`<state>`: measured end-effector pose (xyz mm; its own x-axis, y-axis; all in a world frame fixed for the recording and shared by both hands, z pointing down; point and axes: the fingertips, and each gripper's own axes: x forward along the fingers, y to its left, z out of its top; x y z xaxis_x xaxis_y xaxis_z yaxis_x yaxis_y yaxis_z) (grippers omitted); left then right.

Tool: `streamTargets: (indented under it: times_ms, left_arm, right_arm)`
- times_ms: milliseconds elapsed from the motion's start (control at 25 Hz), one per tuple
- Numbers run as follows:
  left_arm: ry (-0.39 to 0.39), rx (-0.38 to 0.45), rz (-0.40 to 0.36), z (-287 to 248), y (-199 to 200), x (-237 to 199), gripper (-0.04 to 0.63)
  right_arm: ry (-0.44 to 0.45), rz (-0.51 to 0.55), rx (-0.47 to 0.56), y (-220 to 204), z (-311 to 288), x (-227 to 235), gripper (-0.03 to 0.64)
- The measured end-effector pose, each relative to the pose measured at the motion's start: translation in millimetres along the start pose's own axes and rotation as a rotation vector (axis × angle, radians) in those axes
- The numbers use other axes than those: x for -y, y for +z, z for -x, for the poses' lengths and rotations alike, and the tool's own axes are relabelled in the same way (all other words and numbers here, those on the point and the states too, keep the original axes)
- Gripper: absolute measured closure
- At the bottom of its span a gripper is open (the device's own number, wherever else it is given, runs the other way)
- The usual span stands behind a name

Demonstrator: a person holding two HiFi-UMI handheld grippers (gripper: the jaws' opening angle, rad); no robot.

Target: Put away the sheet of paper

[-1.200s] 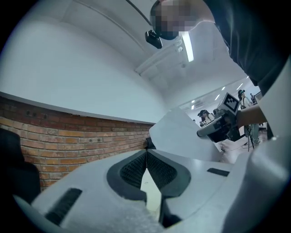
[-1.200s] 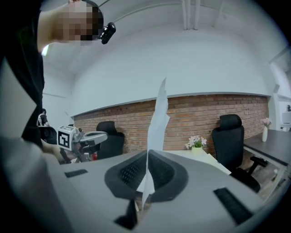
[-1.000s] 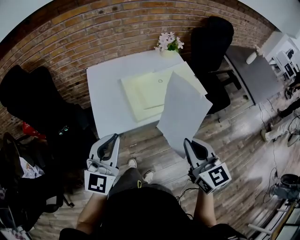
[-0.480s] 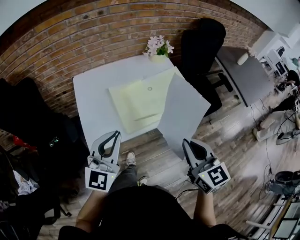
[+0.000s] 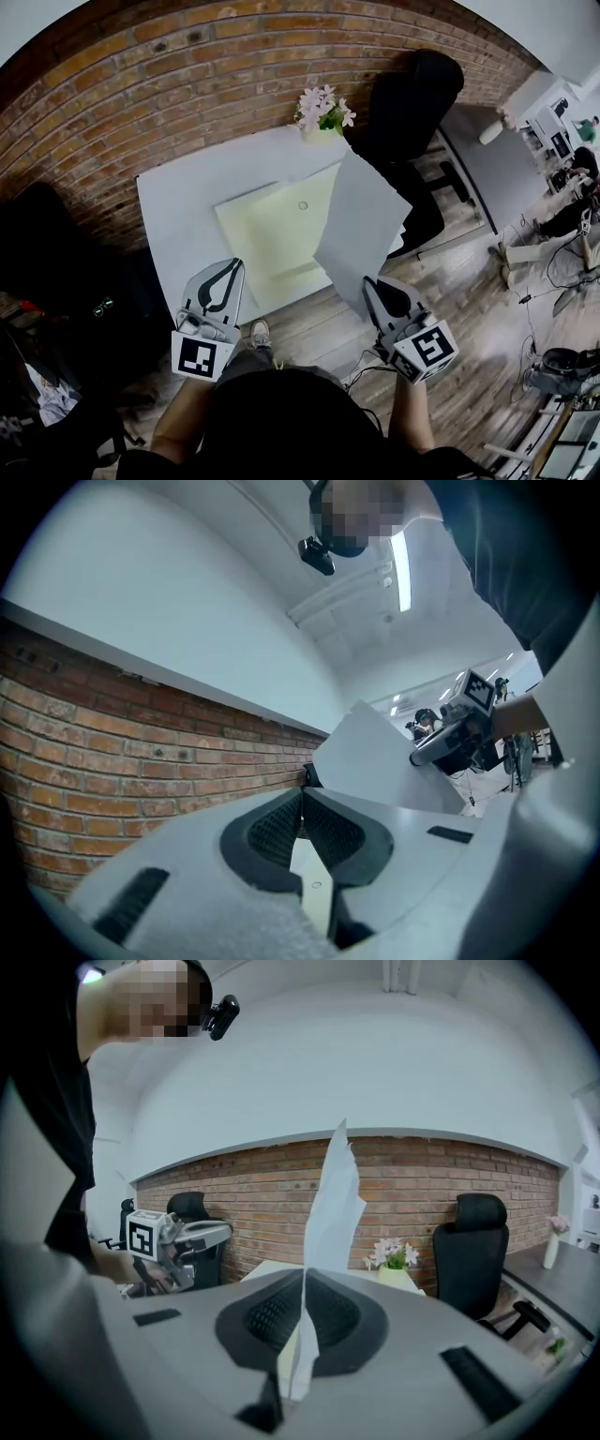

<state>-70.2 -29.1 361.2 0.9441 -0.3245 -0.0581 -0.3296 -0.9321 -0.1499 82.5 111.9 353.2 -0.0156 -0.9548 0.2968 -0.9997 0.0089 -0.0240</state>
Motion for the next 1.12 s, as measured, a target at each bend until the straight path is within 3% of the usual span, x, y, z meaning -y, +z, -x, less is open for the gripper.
streamTargets:
  times_ms: [200,520,880,1120]
  left_arm:
    - [-0.014,-0.017,0.042,-24.3,-9.8,-22.0,0.567]
    - [-0.007,-0.037,0.037,-49.7,-12.8,-27.6,0.567]
    - [0.124,-0.097,-0.042,-68.7,-10.2,-41.4,0.568]
    - [0.193,-0.096,-0.022,-86.3,-10.9,-42.1,0.568]
  right_arm:
    - [-0.005,-0.003,-0.017,6.3,-23.7,10.8,0.601]
    - [0.042,0.003,-0.006,9.0,-47.1,32.7,0.601]
    - [0.218,-0.019,-0.013,13.0,-88.2,74.4,0.601]
    - [0.302,-0.014,-0.046,9.3,-109.5,92.4,0.601]
